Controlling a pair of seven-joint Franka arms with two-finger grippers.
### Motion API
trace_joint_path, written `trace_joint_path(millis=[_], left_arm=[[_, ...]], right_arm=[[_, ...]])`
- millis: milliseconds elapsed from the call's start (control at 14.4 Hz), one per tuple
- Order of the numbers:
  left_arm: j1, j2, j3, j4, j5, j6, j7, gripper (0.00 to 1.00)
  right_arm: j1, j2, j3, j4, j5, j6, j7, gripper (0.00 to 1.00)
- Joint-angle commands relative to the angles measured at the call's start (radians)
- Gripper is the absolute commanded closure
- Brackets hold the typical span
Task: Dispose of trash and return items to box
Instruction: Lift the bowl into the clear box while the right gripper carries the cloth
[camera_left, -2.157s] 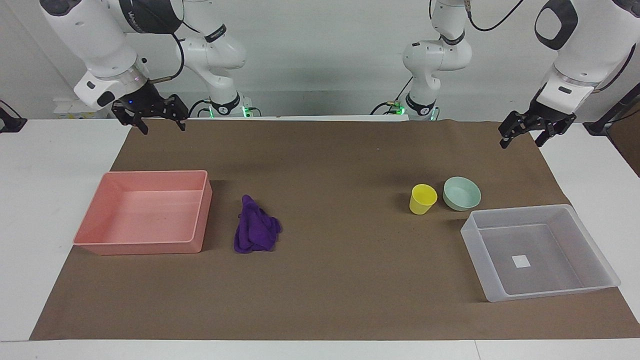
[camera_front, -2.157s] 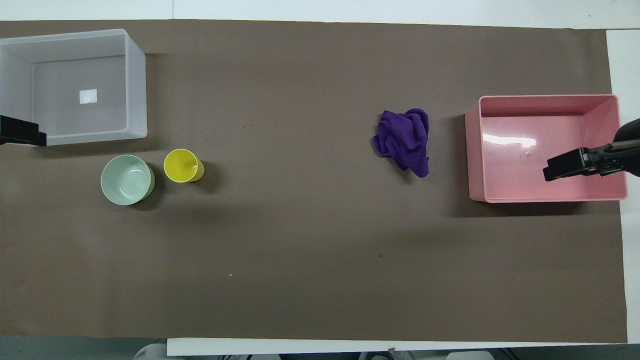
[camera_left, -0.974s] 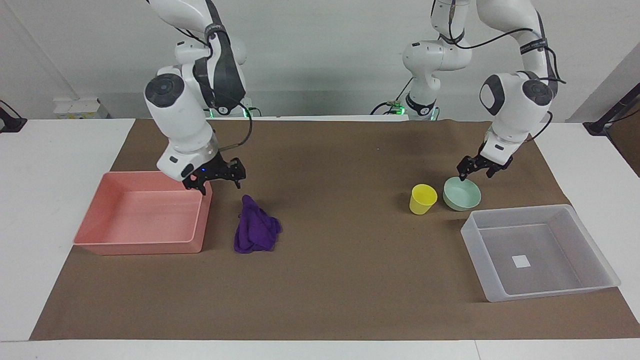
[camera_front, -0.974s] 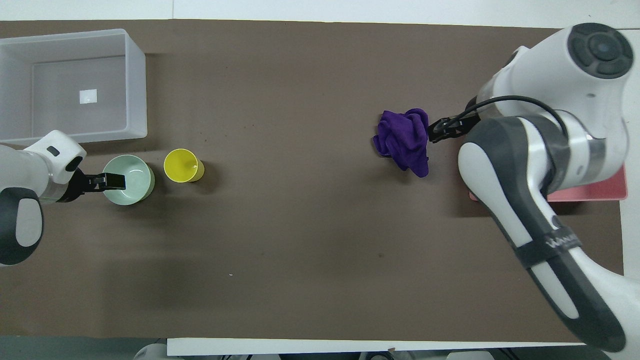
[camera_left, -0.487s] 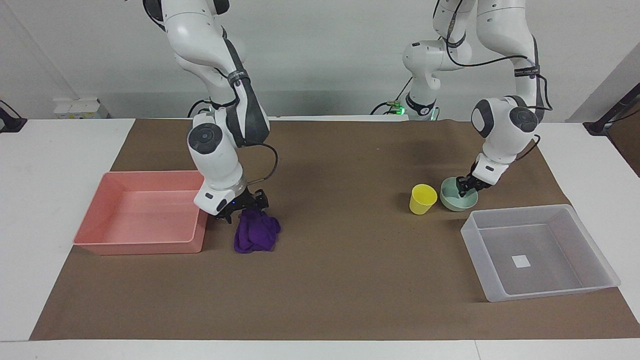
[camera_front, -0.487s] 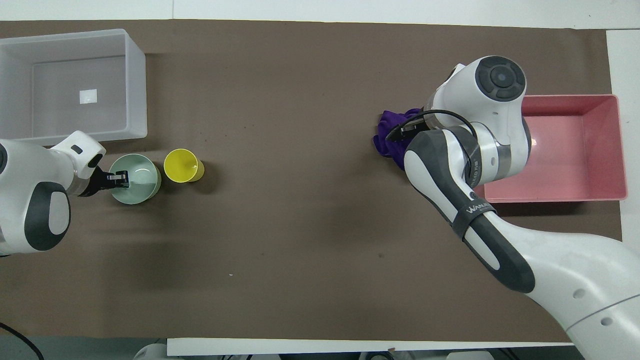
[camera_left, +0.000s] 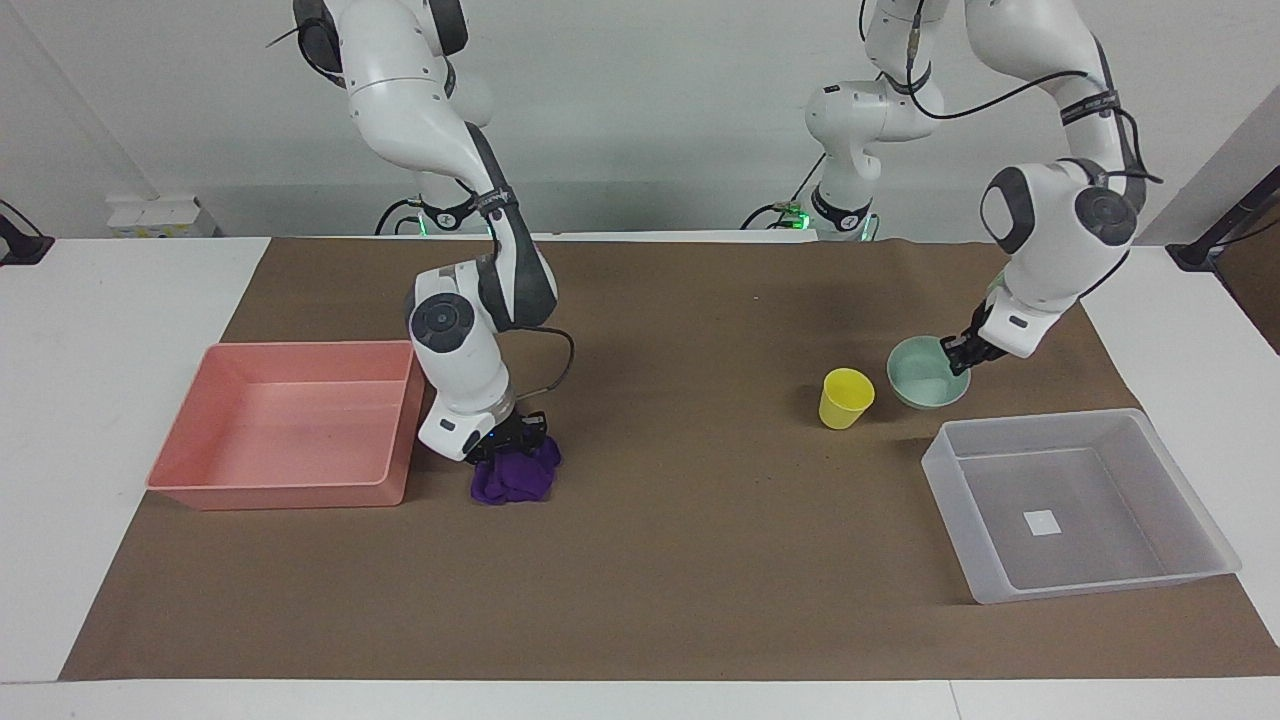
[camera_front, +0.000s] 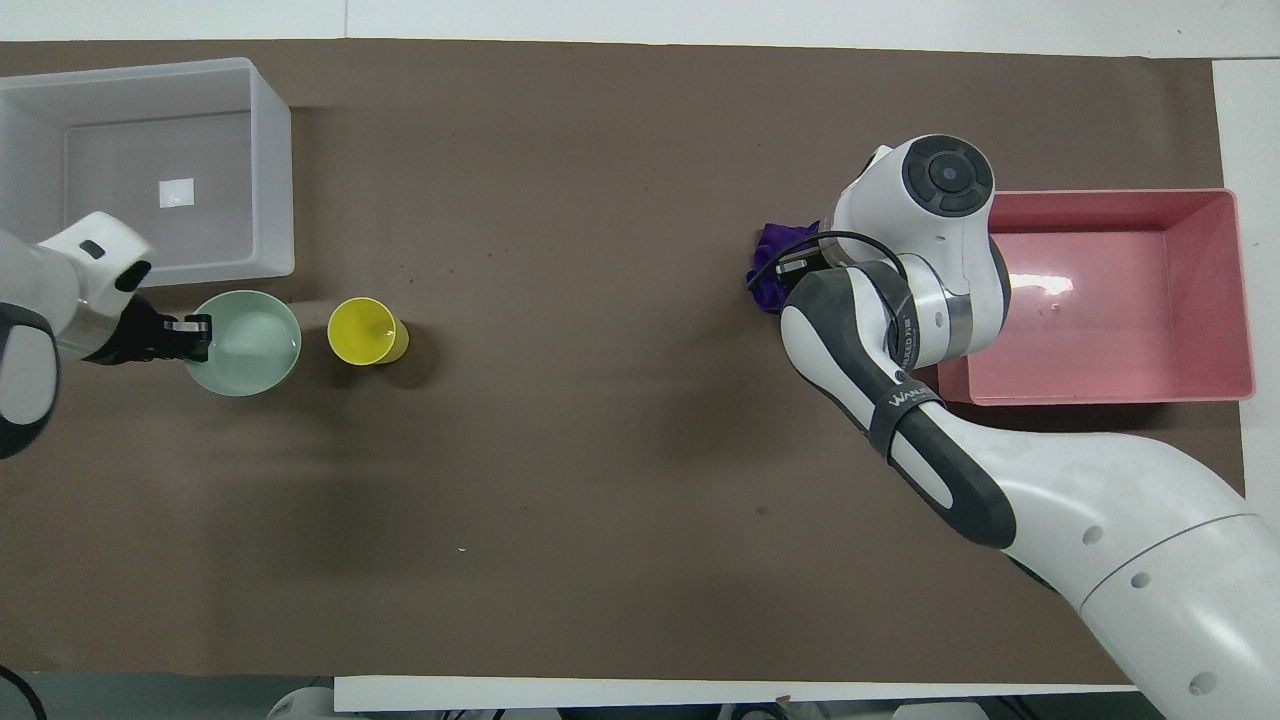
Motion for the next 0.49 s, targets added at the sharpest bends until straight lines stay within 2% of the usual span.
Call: trace_joint_path(millis=[0, 70, 209, 278, 417], left_arm=[[0.014, 0.002, 0.001, 0.196, 0.005, -0.190, 0.005, 1.00], [0.014, 0.010, 0.003, 0.213, 0.002, -0.182, 0.003, 1.00], [0.021, 0.039, 0.014, 0.210, -0.024, -0.033, -0.003, 1.00], [0.049, 0.080, 0.014, 0.231, -0.058, 0.023, -0.008, 1.00], [0.084, 0.219, 0.014, 0.384, -0.092, 0.068, -0.011, 1.00]], right_arm=[[0.000, -0.030, 0.003, 0.006, 0.007, -0.028, 0.038, 1.00], [-0.006, -0.048, 0.003, 0.006, 0.007, -0.051, 0.040, 1.00], [-0.013, -0.091, 0.001, 0.006, 0.007, -0.108, 0.041, 1.00], [-0.014, -0.117, 0.000, 0.006, 0.006, -0.138, 0.041, 1.00], [-0.022, -0.180, -0.002, 0.015, 0.006, -0.209, 0.040, 1.00]])
